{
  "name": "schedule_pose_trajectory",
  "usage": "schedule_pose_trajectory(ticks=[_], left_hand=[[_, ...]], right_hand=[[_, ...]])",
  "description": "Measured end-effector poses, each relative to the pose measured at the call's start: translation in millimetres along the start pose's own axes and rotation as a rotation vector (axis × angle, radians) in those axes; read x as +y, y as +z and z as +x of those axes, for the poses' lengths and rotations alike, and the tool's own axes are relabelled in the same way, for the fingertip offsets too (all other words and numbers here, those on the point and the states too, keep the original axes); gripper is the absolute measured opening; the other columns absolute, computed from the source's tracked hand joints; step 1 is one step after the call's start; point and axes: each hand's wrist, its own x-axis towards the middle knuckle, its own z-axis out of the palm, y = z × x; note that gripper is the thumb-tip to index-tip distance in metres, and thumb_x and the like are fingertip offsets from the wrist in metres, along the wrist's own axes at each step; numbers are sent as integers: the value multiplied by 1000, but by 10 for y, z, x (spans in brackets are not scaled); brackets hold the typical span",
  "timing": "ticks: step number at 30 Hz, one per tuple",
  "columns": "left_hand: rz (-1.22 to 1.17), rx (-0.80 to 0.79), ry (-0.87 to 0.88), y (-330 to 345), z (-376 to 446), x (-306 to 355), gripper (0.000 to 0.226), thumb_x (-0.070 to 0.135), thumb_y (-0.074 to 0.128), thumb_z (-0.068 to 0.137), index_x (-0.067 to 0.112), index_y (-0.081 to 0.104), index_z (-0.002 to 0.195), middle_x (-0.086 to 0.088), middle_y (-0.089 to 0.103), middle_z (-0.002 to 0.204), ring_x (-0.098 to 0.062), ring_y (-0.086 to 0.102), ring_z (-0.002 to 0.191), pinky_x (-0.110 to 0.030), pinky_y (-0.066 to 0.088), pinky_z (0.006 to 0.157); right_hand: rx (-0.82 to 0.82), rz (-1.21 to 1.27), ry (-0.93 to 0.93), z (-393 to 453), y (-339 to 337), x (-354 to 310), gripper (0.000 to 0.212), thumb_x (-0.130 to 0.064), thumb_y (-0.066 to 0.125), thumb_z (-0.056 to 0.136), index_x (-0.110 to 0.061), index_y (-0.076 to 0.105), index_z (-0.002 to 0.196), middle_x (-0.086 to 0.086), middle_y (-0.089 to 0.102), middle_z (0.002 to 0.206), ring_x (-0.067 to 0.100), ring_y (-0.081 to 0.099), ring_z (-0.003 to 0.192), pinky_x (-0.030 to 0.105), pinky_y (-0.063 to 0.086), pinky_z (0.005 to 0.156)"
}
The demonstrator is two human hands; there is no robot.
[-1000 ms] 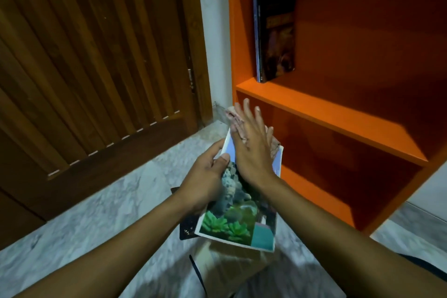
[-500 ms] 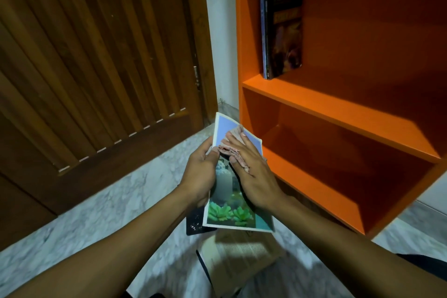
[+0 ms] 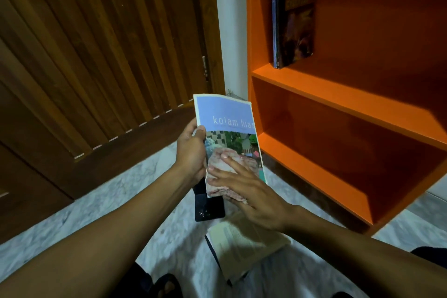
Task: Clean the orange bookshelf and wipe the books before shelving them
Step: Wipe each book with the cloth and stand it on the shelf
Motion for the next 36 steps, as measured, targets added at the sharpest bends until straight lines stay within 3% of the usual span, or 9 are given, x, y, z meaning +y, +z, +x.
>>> schedule_pose_trajectory(ticks=[5,9,12,16,19,21,25,30,36], left_hand=[[6,75,50,-60,77,66,34,13,36,107,15,55,135,-15,68,121,-36,66,110,-53,55,92],[36,96,120,-134,156,138,33,14,38,107,16,56,135,-4,71,112,-26,68,94,-39,56,78],[22,105,149,-177,199,163,32,13,39,107,16,58,133,2,72,108,-23,70,93,-39,56,82],[63,83,166,-218,183,187,29,15,41,106,21,60,128,4,73,108,-17,71,89,-31,58,70],[84,46,175,-238,184,236,30,16,41,106,18,57,132,-2,71,115,-18,71,92,-35,59,74],[100,2,178,-241,182,260,31,15,41,106,19,57,132,-4,70,120,-24,69,103,-43,58,86],[187,-96,252,-215,157,257,30,14,43,105,32,63,118,-2,70,123,-25,65,115,-53,50,101],[358,-176,289,-193,107,273,31,18,44,105,37,58,126,9,69,123,-16,65,114,-44,53,96],[624,-458,-60,-326,100,441,41,6,52,100,33,51,131,-8,68,117,-29,70,101,-48,60,80]], right_hand=[[-74,55,-77,-102,86,-29,42,4,50,94,-14,59,131,0,46,152,11,17,151,47,20,121],[-179,0,-36,-146,123,44,45,6,50,86,-14,60,125,5,57,134,13,44,132,35,35,111],[-137,78,187,-164,81,185,27,-10,45,97,-27,59,113,-3,65,117,9,59,107,35,49,93],[106,416,627,-187,-80,471,25,-21,52,102,-34,67,89,-12,73,97,1,65,89,43,53,94],[220,509,879,-185,-255,676,20,-23,52,101,-19,71,100,18,71,114,30,69,96,48,55,90],[227,702,952,-171,-378,717,30,-36,49,102,-18,71,112,16,71,117,30,69,100,46,55,90],[184,1008,922,-88,-615,646,63,-75,47,86,-30,67,126,1,65,132,25,60,124,49,44,108],[232,910,692,24,-837,402,36,-30,66,93,-4,68,116,10,73,110,31,67,107,36,54,93],[351,825,574,129,-1169,266,27,-13,63,94,-8,67,120,-3,76,87,15,70,80,31,52,81]])
